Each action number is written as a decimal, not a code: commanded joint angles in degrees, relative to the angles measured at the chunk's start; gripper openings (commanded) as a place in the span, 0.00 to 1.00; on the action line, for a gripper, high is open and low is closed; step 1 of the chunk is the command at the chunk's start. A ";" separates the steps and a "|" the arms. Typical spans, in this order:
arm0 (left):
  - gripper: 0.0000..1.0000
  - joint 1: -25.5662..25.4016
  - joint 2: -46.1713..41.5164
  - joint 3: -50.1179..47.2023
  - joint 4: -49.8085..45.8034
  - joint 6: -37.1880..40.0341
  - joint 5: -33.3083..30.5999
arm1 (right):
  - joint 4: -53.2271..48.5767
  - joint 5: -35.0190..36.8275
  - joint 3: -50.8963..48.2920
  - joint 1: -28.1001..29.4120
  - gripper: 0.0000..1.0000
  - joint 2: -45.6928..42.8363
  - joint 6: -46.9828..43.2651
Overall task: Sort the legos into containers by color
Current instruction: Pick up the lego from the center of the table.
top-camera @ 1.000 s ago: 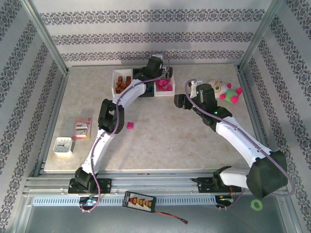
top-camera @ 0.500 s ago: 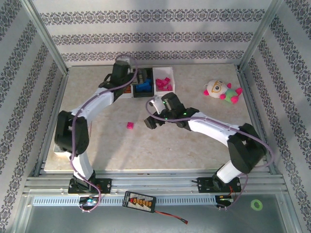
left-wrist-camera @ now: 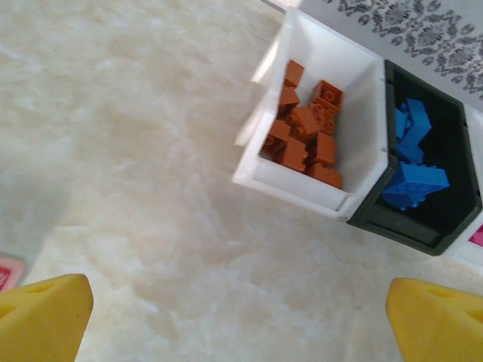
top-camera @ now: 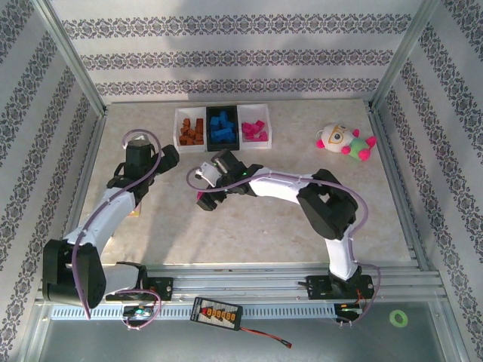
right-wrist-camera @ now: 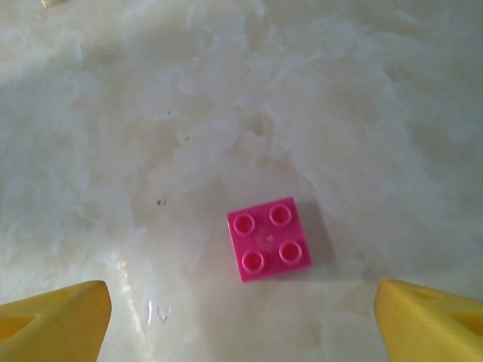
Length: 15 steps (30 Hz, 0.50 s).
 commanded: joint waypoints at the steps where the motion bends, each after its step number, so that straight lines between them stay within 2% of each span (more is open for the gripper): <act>1: 0.99 0.90 -2.65 -2.00 -4.07 -1.32 -1.95 | -3.10 -1.51 5.30 0.63 0.86 4.39 -1.30; 9: 0.99 1.08 -5.00 -5.04 -3.85 -3.08 -1.68 | -7.80 2.09 13.49 1.32 0.69 12.34 -4.31; 15: 0.99 1.08 -5.13 -5.51 -2.42 -3.39 -1.38 | -8.90 3.51 14.58 1.94 0.52 13.48 -5.75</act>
